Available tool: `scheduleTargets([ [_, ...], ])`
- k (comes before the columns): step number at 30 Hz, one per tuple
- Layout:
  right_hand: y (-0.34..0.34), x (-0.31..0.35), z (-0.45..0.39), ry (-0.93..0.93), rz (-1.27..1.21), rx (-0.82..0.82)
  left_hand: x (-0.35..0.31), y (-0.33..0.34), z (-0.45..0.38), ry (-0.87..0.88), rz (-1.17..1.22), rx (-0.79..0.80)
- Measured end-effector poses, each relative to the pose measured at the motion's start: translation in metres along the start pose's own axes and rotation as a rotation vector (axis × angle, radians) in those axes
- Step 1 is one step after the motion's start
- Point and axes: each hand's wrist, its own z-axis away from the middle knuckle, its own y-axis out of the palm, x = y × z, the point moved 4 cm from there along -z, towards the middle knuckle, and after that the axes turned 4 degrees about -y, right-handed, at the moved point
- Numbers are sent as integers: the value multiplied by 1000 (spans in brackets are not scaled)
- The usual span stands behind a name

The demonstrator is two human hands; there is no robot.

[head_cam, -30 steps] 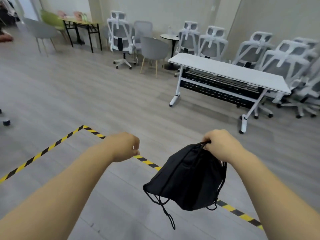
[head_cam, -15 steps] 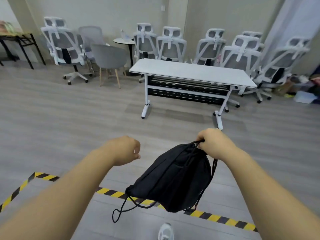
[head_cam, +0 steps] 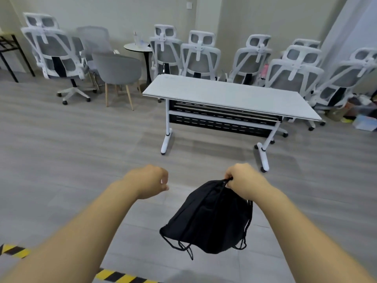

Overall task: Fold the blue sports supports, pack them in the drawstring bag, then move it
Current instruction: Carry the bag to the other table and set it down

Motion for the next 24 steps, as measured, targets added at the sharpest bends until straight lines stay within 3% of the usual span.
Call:
scheduleTargets([
  [10,-47,2,-178,156,-80,-160,77,-67,-192,80,-12,12],
  [16,-94,11,-264,218,-237,-393,115,-126,-290,135,-51,35],
  [24,-176,21,-373,112,-410,-785,121,-198,-409,204,-43,-23],
])
